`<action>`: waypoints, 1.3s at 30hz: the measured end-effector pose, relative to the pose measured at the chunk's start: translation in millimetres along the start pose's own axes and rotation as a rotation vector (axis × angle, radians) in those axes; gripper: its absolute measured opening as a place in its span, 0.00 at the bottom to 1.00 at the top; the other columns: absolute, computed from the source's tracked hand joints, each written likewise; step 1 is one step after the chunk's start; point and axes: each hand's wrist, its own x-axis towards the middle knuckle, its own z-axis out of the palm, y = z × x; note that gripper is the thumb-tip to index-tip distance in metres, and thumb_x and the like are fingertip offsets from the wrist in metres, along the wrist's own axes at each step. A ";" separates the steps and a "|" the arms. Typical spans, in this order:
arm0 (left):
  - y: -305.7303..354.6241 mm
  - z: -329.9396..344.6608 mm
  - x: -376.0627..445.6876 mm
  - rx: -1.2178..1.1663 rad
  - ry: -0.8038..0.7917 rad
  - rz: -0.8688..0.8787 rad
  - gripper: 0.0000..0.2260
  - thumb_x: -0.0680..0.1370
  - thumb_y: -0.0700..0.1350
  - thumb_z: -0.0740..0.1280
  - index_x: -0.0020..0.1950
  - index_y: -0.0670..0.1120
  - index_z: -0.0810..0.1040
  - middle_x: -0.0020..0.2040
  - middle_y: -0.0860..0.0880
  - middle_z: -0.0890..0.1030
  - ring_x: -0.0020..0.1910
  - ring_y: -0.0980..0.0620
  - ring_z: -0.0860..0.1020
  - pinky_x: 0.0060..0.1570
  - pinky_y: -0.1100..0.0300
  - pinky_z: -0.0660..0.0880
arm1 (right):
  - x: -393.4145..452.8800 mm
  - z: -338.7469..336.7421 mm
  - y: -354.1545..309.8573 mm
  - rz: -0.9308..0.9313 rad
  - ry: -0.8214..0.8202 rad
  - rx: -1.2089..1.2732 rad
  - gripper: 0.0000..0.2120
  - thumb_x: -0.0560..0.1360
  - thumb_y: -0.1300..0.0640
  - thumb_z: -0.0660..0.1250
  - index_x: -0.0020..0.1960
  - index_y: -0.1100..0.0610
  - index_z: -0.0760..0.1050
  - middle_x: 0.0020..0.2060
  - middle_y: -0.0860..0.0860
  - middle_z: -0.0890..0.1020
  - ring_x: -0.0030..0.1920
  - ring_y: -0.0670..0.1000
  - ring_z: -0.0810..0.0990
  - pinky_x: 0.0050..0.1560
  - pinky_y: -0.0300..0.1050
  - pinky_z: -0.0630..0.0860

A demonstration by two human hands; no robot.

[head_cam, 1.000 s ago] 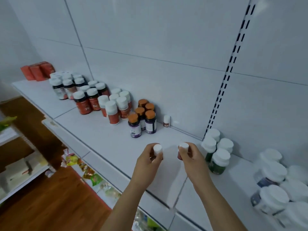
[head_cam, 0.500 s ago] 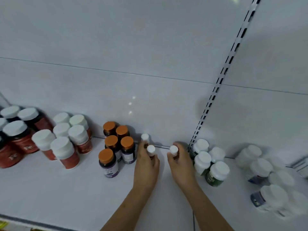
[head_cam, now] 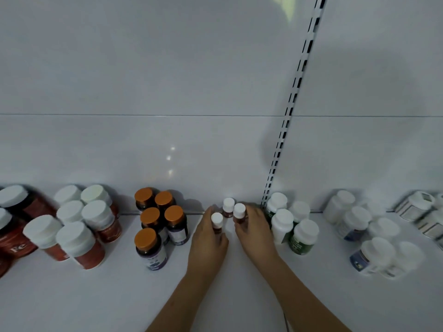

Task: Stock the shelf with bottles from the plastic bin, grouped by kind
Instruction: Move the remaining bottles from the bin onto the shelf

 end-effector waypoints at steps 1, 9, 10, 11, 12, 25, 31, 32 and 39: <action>-1.1 -0.7 -2.6 0.012 -0.015 -0.018 0.26 0.73 0.37 0.64 0.70 0.52 0.67 0.62 0.53 0.77 0.60 0.53 0.75 0.60 0.50 0.75 | -3.5 -2.1 -0.5 0.012 -0.021 0.011 0.19 0.73 0.63 0.68 0.63 0.56 0.74 0.55 0.51 0.77 0.57 0.52 0.75 0.57 0.42 0.69; 2.5 2.5 -40.4 0.213 0.002 -0.036 0.33 0.77 0.44 0.67 0.79 0.45 0.58 0.77 0.50 0.64 0.75 0.53 0.63 0.74 0.58 0.61 | -28.4 -23.6 -9.8 0.003 -0.198 0.100 0.25 0.77 0.60 0.67 0.73 0.54 0.67 0.63 0.50 0.77 0.63 0.51 0.75 0.64 0.45 0.71; 4.9 3.0 -47.4 0.233 0.000 -0.056 0.33 0.77 0.45 0.67 0.79 0.44 0.56 0.78 0.49 0.63 0.76 0.52 0.61 0.75 0.57 0.59 | -32.9 -29.8 -12.8 0.000 -0.198 0.120 0.25 0.78 0.59 0.66 0.73 0.54 0.67 0.65 0.49 0.76 0.65 0.50 0.74 0.66 0.45 0.70; 8.5 3.3 -55.0 0.246 0.001 -0.078 0.33 0.78 0.45 0.66 0.79 0.44 0.56 0.78 0.48 0.61 0.77 0.51 0.60 0.76 0.57 0.58 | -37.6 -37.6 -16.3 -0.010 -0.187 0.145 0.23 0.78 0.59 0.65 0.73 0.55 0.67 0.64 0.48 0.75 0.65 0.50 0.74 0.67 0.45 0.70; 13.7 3.3 -63.2 0.250 0.013 -0.096 0.32 0.78 0.45 0.66 0.79 0.44 0.56 0.78 0.48 0.61 0.77 0.51 0.59 0.76 0.57 0.56 | -42.4 -47.3 -20.2 -0.030 -0.170 0.178 0.22 0.79 0.59 0.65 0.72 0.55 0.68 0.63 0.46 0.75 0.65 0.49 0.74 0.67 0.45 0.70; 188.5 99.1 -144.0 0.167 -0.045 0.333 0.19 0.79 0.46 0.63 0.70 0.54 0.69 0.65 0.59 0.72 0.65 0.63 0.68 0.64 0.69 0.64 | -101.1 -283.9 40.2 -0.199 0.179 0.201 0.18 0.82 0.49 0.60 0.71 0.47 0.69 0.65 0.39 0.73 0.65 0.41 0.71 0.65 0.40 0.70; 271.5 215.9 -187.3 0.108 -0.385 0.560 0.22 0.79 0.54 0.58 0.73 0.57 0.67 0.67 0.64 0.69 0.66 0.69 0.66 0.65 0.77 0.59 | -153.5 -402.7 146.2 -0.004 0.350 0.030 0.21 0.81 0.44 0.58 0.73 0.48 0.67 0.69 0.42 0.72 0.69 0.42 0.68 0.68 0.38 0.63; 282.9 236.0 -195.8 0.096 -0.439 0.594 0.22 0.78 0.54 0.59 0.74 0.58 0.66 0.67 0.65 0.69 0.66 0.69 0.66 0.65 0.76 0.60 | -167.0 -420.8 162.6 0.034 0.374 -0.006 0.22 0.81 0.43 0.58 0.73 0.49 0.66 0.69 0.43 0.71 0.69 0.42 0.67 0.68 0.37 0.63; 347.0 368.9 -259.8 0.134 -0.757 0.909 0.27 0.79 0.60 0.53 0.75 0.50 0.66 0.70 0.53 0.71 0.68 0.56 0.68 0.67 0.59 0.68 | -290.8 -536.7 258.2 0.346 0.502 -0.256 0.27 0.82 0.42 0.57 0.76 0.55 0.64 0.71 0.52 0.70 0.71 0.50 0.66 0.70 0.40 0.60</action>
